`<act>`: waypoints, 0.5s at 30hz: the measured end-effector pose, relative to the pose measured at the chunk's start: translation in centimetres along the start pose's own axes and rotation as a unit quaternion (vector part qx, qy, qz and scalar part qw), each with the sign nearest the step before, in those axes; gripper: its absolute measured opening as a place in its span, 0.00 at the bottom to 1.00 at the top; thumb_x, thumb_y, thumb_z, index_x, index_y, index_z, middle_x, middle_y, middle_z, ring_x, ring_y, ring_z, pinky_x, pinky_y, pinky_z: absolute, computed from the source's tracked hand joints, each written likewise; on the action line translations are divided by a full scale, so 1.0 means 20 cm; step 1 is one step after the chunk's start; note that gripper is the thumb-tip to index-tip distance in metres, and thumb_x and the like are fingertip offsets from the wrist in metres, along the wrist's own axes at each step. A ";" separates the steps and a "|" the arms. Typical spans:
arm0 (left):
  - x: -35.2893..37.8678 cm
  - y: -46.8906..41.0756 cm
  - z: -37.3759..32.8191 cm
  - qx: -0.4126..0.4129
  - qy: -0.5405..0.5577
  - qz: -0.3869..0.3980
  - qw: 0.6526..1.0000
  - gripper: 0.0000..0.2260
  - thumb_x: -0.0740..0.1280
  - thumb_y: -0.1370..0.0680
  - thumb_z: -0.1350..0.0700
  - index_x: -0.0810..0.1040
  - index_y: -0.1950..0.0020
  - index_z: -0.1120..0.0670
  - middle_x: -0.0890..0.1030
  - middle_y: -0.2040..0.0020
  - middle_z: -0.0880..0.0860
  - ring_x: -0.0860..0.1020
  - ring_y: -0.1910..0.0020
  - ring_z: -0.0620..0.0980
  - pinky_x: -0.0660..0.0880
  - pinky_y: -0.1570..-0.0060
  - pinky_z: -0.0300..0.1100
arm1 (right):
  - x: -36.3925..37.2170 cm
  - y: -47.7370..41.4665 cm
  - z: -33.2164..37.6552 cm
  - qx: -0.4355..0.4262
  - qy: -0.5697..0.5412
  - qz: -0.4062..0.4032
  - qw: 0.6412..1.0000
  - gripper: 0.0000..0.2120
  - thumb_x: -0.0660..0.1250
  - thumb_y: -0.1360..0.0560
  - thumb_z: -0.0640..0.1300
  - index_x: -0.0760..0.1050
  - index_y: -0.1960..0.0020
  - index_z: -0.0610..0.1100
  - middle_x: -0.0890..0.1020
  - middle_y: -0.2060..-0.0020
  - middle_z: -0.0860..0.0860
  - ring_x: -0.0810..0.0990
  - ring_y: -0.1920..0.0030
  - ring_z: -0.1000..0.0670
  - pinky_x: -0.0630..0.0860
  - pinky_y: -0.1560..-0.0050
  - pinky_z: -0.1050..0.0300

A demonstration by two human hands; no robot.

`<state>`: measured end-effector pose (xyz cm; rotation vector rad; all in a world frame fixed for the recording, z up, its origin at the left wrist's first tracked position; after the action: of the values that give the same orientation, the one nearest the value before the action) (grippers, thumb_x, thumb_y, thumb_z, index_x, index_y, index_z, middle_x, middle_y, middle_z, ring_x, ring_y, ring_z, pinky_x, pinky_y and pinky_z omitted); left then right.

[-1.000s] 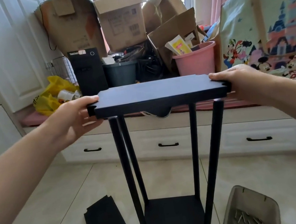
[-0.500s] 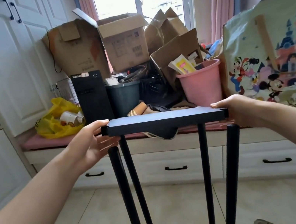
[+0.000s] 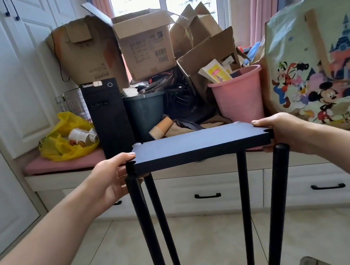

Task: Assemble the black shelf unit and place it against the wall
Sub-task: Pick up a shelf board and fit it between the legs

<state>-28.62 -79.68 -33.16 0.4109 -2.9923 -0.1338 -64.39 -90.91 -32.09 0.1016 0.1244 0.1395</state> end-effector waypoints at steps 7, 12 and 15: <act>0.01 0.00 0.02 -0.001 0.042 -0.015 0.999 0.17 0.65 0.19 0.55 0.74 0.32 0.62 0.83 0.56 0.57 0.83 0.66 0.53 0.80 0.71 0.40 | 0.01 -0.02 0.00 -0.025 -0.004 -0.040 0.999 0.08 0.69 0.22 0.44 0.78 0.52 0.38 0.78 0.60 0.43 0.76 0.66 0.47 0.80 0.71 0.57; 0.01 -0.01 0.03 -0.002 0.050 -0.025 0.998 0.19 0.65 0.19 0.54 0.73 0.30 0.62 0.82 0.52 0.58 0.83 0.66 0.53 0.79 0.72 0.41 | 0.02 -0.01 -0.01 -0.021 0.000 -0.052 0.998 0.09 0.69 0.22 0.42 0.76 0.53 0.35 0.78 0.61 0.41 0.76 0.65 0.44 0.79 0.74 0.58; 0.00 -0.02 0.04 -0.002 0.053 -0.024 0.998 0.19 0.65 0.19 0.53 0.74 0.31 0.61 0.83 0.53 0.57 0.84 0.66 0.53 0.80 0.71 0.40 | 0.02 -0.02 -0.02 -0.020 0.012 -0.040 0.999 0.09 0.69 0.22 0.42 0.76 0.52 0.35 0.79 0.61 0.41 0.78 0.68 0.46 0.84 0.62 0.49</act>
<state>-28.65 -80.08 -33.90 0.4737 -2.8794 -0.1182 -63.91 -91.28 -32.55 0.0555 0.1500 0.0627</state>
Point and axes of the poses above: each hand's wrist, its own y-axis away from the middle knuckle, its own x-axis out of the palm, z = x × y, the point moved 5 cm from there along -y, towards the middle knuckle
